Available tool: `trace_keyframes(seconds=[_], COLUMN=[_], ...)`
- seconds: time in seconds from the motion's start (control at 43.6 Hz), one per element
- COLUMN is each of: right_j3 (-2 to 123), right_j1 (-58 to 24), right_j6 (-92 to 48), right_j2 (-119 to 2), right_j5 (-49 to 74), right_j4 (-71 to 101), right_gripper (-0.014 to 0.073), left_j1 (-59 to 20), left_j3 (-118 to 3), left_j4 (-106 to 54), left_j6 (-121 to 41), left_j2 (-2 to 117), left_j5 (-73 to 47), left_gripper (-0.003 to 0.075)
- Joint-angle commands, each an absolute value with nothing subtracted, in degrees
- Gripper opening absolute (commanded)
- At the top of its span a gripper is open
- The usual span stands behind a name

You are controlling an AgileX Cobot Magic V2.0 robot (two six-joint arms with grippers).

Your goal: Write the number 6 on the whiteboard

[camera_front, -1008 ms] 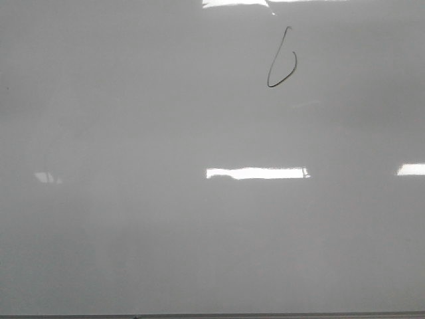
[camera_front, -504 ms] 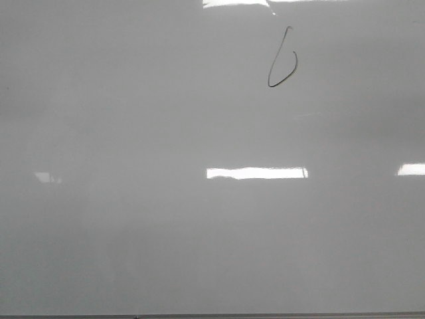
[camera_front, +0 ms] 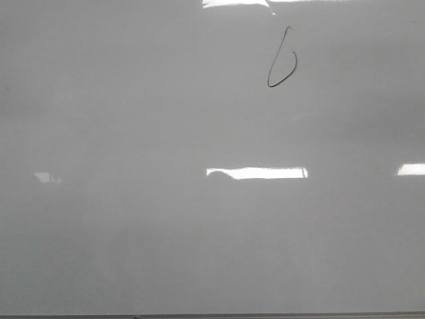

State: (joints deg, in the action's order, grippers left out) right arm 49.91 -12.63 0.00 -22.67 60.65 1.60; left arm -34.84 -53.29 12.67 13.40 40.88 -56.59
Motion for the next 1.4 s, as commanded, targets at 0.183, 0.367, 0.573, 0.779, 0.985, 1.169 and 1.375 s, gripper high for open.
trace_keyframes(seconds=[0.183, 0.367, 0.573, 0.779, 0.985, 1.169, 1.375], right_j3=[51.0, 51.0, 51.0, 51.0, 51.0, 51.0, 51.0], right_j1=[-12.4, -12.4, -12.4, -12.4, -12.4, -12.4, -12.4], right_j6=[-0.4, -0.4, -0.4, -0.4, -0.4, -0.4, -0.4], right_j2=[-23.3, -23.3, -23.3, -23.3, -23.3, -23.3, -23.3], right_j5=[56.5, 56.5, 56.5, 56.5, 56.5, 56.6, 56.5], right_j4=[1.0, 1.0, 1.0, 1.0, 1.0, 1.0, 1.0], right_gripper=[-0.0068, -0.0068, -0.0068, -0.0068, -0.0068, -0.0068, -0.0068], left_j1=[-35.3, -33.4, -18.6, -8.2, -1.3, -0.5, -0.5], left_j3=[-55.3, -54.3, -46.7, -28.9, -10.7, -1.0, 0.5], left_j4=[13.2, 12.7, 8.8, 4.2, 4.0, 4.1, 4.2], left_j6=[13.4, 13.4, 13.1, 6.9, 6.9, 6.9, 6.9], left_j2=[40.8, 39.0, 29.9, 15.5, 2.0, -1.2, -1.2], left_j5=[-52.7, -51.6, -43.5, -24.1, -10.9, 2.1, 1.4], left_gripper=[-0.0020, -0.0020, -0.0020, -0.0020, -0.0020, -0.0020, -0.0020])
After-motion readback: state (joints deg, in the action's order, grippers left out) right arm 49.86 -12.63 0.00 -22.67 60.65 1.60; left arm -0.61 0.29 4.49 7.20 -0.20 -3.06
